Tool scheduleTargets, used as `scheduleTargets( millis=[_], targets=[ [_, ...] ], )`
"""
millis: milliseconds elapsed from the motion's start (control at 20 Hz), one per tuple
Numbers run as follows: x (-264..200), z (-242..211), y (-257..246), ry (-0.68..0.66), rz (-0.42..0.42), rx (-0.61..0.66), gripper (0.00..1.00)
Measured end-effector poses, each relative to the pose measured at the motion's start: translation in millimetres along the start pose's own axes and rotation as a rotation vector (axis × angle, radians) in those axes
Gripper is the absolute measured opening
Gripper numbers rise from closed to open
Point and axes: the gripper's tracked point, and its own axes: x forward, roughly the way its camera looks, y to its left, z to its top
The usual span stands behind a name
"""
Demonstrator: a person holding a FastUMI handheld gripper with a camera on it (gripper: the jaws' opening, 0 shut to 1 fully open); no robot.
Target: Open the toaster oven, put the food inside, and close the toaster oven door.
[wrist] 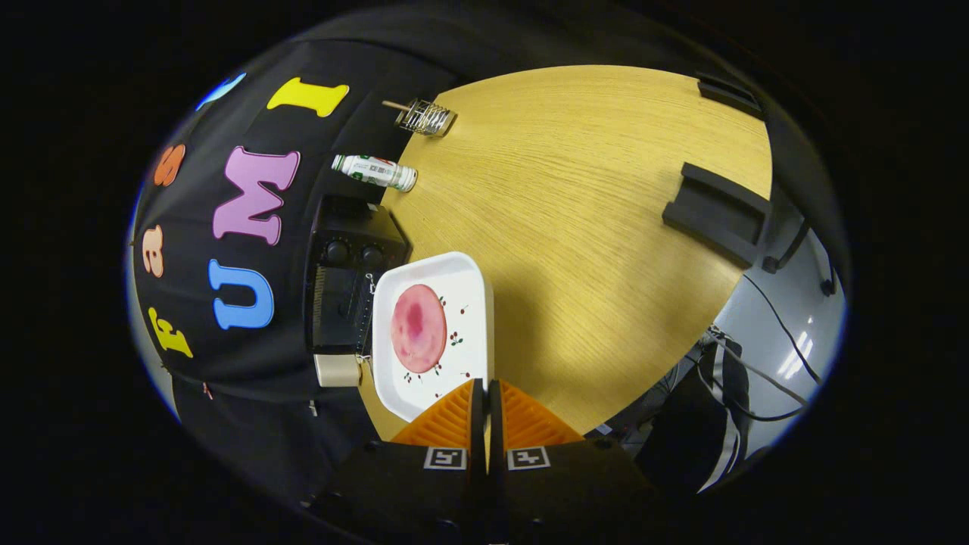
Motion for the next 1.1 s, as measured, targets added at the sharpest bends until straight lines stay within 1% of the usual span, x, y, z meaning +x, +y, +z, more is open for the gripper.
scheduleTargets(
  millis=[200,350,450,600,750,900,1100],
  targets=[
    [6,-34,30,-0.002,0.020,0.035,0.05],
    [21,-54,67,0.020,0.043,-0.037,0.05],
    [38,-56,96,0.029,0.065,-0.068,0.05],
    [69,-50,141,0.020,0.101,-0.087,0.05],
    [102,-49,171,0.023,0.100,-0.113,0.05],
    [142,-49,188,0.025,0.081,-0.114,0.05],
    [190,-62,197,0.054,0.065,-0.114,0.05]
  ],
)
